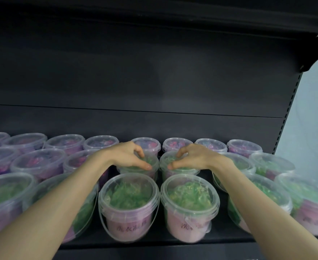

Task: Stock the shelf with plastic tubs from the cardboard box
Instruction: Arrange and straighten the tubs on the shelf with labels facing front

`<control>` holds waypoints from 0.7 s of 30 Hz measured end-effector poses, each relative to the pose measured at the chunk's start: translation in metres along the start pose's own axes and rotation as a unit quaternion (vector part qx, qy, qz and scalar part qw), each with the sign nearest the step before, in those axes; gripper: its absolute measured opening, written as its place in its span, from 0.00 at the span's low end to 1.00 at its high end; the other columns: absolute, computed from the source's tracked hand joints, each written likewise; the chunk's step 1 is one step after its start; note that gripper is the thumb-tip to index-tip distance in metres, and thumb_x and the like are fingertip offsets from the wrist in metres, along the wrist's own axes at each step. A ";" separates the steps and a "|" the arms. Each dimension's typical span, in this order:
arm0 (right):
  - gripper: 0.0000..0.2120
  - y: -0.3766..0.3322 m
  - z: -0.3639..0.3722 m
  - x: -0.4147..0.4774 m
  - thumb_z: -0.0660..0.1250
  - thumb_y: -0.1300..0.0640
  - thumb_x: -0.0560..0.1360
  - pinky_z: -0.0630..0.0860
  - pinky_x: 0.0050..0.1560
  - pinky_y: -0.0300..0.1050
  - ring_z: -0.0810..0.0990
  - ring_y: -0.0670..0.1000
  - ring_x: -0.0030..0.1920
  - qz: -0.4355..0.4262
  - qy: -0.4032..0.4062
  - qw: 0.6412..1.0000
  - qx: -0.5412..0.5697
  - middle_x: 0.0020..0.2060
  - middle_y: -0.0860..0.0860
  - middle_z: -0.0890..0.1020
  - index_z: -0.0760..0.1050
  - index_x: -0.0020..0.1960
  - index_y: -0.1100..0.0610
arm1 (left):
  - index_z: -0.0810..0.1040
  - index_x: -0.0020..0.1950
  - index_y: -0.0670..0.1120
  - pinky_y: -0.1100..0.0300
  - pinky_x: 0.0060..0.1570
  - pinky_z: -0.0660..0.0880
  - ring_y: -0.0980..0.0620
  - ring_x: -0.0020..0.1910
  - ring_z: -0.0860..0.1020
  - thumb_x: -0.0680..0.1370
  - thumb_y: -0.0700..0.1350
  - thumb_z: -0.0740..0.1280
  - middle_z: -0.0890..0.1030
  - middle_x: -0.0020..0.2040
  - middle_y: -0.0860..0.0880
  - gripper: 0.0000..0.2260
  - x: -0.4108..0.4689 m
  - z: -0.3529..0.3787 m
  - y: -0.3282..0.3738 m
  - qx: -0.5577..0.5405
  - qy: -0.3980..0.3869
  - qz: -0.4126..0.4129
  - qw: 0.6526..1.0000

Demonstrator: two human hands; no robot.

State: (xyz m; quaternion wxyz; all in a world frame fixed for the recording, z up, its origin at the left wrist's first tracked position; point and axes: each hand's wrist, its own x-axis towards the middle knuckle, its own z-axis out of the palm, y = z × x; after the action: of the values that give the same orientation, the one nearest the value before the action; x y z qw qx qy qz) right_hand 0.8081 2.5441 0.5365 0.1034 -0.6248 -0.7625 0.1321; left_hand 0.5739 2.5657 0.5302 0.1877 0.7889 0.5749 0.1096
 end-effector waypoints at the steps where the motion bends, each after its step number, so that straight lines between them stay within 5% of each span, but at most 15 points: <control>1: 0.25 0.001 0.000 -0.001 0.68 0.35 0.64 0.73 0.58 0.48 0.76 0.50 0.54 -0.002 0.000 1.000 0.000 0.54 0.48 0.79 0.78 0.54 0.51 | 0.76 0.55 0.55 0.54 0.65 0.66 0.53 0.64 0.70 0.64 0.65 0.73 0.73 0.64 0.54 0.24 0.000 0.000 -0.001 -0.004 -0.005 0.001 1.000; 10: 0.30 0.001 -0.001 -0.005 0.68 0.33 0.64 0.70 0.54 0.46 0.73 0.51 0.60 -0.009 0.013 1.000 -0.018 0.60 0.49 0.77 0.78 0.56 0.53 | 0.75 0.58 0.55 0.59 0.65 0.64 0.53 0.66 0.68 0.68 0.60 0.72 0.70 0.67 0.52 0.22 -0.003 0.003 0.000 -0.022 -0.029 0.012 0.999; 21: 0.28 0.002 0.001 -0.006 0.68 0.35 0.64 0.71 0.53 0.46 0.76 0.51 0.57 -0.012 0.016 1.000 -0.005 0.58 0.51 0.79 0.80 0.54 0.54 | 0.75 0.54 0.58 0.61 0.62 0.65 0.56 0.62 0.69 0.68 0.59 0.72 0.71 0.62 0.56 0.18 -0.005 -0.001 0.002 -0.026 -0.047 0.009 0.998</control>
State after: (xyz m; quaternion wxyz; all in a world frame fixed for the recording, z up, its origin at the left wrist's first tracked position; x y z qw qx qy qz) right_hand 0.8105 2.5388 0.5349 0.1138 -0.6178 -0.7692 0.1169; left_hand 0.5735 2.5606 0.5325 0.2341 0.7933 0.5550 0.0886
